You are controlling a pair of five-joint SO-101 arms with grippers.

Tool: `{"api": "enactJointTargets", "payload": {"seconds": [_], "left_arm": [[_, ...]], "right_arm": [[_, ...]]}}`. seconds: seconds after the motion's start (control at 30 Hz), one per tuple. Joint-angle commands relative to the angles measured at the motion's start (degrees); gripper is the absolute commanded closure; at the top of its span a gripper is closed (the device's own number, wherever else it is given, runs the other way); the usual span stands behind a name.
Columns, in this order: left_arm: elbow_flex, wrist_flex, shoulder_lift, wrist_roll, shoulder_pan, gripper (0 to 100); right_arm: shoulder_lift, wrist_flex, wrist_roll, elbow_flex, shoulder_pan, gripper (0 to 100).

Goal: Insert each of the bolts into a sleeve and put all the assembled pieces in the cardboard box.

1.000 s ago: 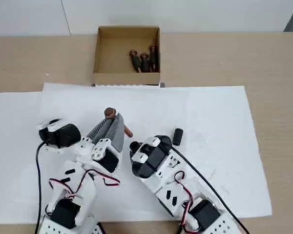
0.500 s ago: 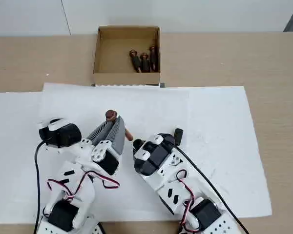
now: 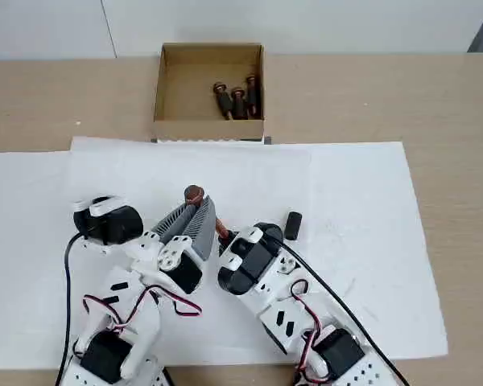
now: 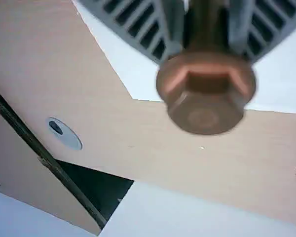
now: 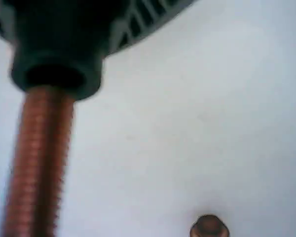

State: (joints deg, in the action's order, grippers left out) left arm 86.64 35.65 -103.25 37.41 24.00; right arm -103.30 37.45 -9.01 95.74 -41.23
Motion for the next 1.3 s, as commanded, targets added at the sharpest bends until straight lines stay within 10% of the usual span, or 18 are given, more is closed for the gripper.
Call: {"api": "enactJointTargets", "payload": {"seconds": [0.0, 1.07, 1.27], "left_arm": [[-1.01, 0.09, -0.79, 0.09, 0.44, 99], [5.49, 11.60, -0.88, 0.00, 8.97, 99], [3.65, 11.69, -0.88, -7.12, 8.88, 83]], "right_arm": [[-0.66, -3.38, -0.70, 0.09, 0.31, 99.6], [-0.66, -4.70, -0.62, 0.62, 0.57, 99.6], [-0.57, -4.35, -0.62, 0.62, 0.57, 99.6]]}}
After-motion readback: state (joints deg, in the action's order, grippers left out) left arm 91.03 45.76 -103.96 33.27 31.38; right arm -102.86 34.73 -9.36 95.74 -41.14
